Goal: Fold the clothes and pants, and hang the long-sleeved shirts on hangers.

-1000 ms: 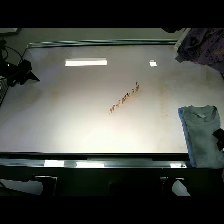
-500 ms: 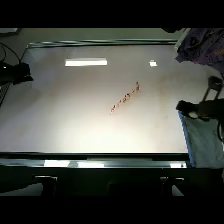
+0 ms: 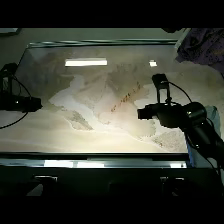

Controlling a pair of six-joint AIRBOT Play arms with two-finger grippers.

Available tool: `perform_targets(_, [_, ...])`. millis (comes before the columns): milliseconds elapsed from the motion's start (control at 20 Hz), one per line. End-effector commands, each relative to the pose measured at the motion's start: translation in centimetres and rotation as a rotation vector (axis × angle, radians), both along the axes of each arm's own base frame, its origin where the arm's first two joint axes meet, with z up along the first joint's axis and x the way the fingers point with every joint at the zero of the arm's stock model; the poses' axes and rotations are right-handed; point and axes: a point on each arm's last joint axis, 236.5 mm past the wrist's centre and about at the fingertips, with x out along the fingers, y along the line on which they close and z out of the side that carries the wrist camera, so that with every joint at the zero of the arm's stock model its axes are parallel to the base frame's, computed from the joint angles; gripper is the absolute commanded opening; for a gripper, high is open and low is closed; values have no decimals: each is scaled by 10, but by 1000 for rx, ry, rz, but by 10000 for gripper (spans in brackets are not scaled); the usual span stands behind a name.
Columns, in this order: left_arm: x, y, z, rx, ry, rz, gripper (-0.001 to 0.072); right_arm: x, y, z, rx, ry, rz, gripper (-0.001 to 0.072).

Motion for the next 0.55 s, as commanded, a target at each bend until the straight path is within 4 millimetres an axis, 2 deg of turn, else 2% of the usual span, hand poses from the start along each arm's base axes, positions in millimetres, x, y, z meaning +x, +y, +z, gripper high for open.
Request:
perform_targets(0, [-8,0,-5,6,7,-7,19,1,-1,1,-48,-23,24,38])
perform_targets(500, [-8,0,-5,6,7,-7,19,2,-1,2,-45,-28,24,38])
